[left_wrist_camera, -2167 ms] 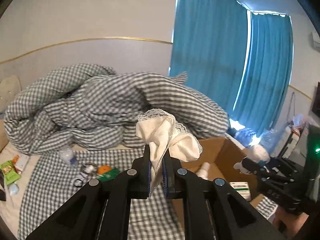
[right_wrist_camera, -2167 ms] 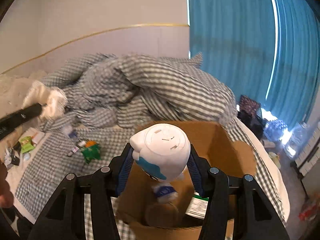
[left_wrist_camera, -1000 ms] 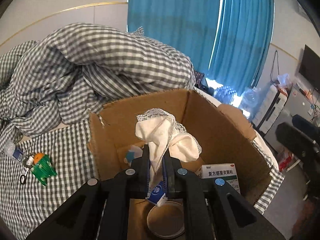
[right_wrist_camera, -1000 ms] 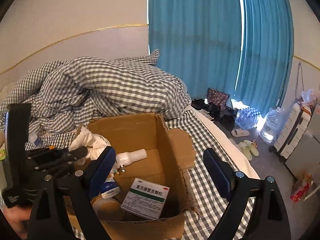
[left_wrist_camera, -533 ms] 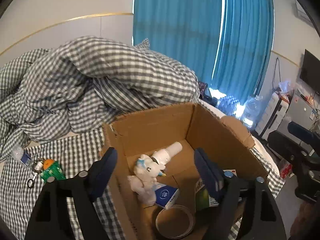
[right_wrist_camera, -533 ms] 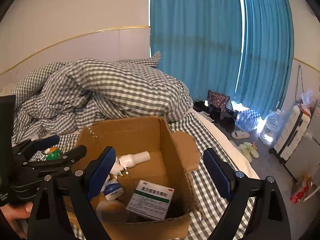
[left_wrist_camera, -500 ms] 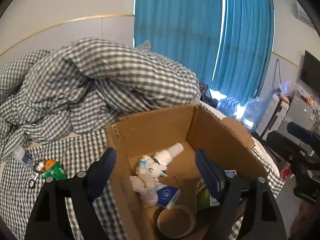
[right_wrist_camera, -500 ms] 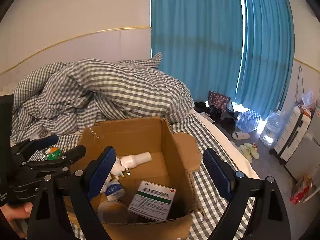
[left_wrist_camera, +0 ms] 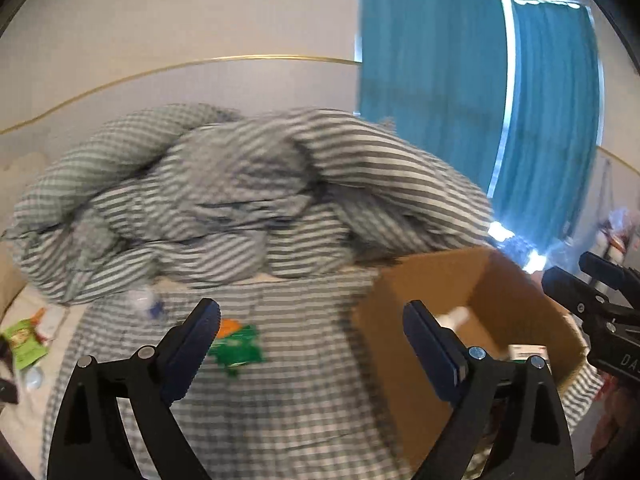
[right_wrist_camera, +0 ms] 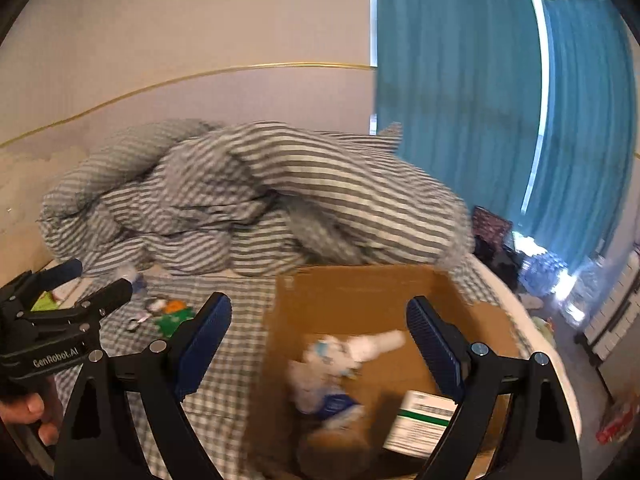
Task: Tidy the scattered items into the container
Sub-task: 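Move both tools back over the remaining items on the bed, then grasp the green packet with right tool while left tool approaches the white tube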
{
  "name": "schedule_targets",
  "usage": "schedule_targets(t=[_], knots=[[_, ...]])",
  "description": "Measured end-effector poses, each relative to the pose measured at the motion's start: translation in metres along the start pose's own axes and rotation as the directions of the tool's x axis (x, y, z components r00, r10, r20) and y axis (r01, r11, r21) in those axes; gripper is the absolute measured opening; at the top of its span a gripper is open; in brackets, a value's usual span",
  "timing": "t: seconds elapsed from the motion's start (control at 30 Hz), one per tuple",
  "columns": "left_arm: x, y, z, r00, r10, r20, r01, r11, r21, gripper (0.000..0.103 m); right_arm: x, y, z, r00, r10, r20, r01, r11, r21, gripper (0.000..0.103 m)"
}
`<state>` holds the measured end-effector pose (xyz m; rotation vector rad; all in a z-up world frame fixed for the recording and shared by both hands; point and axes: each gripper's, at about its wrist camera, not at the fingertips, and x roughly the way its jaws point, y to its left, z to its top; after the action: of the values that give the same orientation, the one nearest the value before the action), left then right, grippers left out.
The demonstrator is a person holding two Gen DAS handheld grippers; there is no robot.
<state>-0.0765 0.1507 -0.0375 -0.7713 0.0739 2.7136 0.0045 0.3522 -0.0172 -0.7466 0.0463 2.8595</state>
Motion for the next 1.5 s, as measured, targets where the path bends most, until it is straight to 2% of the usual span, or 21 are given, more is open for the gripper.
schedule_targets(t=[0.17,0.33,0.57,0.67,0.9,1.1,1.33,1.5], knots=[[-0.019,0.065,-0.002,0.996,0.089,0.008,-0.089,0.994,-0.063,0.097,0.01,0.058,0.006,0.997,0.072,-0.002,-0.072,0.996,-0.046,0.093],[-0.037,0.123,-0.01,0.983,0.185,0.013,-0.183,0.978,-0.1,0.098,0.021,0.112,0.01,0.99,0.138,-0.013,-0.138,0.986,-0.092,0.093],[-0.051,0.184,-0.024,0.962,0.271,-0.008,-0.27,0.953,-0.14,0.098,0.037,0.172,0.008,0.979,0.201,-0.042,-0.205,0.969,-0.138,0.094],[-0.053,0.206,-0.03,0.956,0.292,-0.022,-0.291,0.943,-0.163,0.099,0.045,0.187,0.006,0.974,0.22,-0.053,-0.225,0.964,-0.142,0.097],[-0.036,0.221,-0.041,0.95,0.308,-0.058,-0.313,0.936,-0.161,0.099,0.063,0.21,-0.003,0.969,0.232,-0.084,-0.243,0.955,-0.172,0.099],[-0.001,0.222,-0.052,0.952,0.292,-0.094,-0.303,0.942,-0.145,0.099,0.093,0.213,-0.013,0.967,0.232,-0.109,-0.249,0.952,-0.178,0.099],[0.048,0.224,-0.068,0.954,0.261,-0.15,-0.283,0.947,-0.153,0.099,0.157,0.217,-0.032,0.962,0.214,-0.17,-0.246,0.948,-0.201,0.099],[0.079,0.222,-0.081,0.952,0.248,-0.178,-0.274,0.951,-0.142,0.099,0.214,0.229,-0.054,0.947,0.199,-0.251,-0.253,0.945,-0.206,0.099]])
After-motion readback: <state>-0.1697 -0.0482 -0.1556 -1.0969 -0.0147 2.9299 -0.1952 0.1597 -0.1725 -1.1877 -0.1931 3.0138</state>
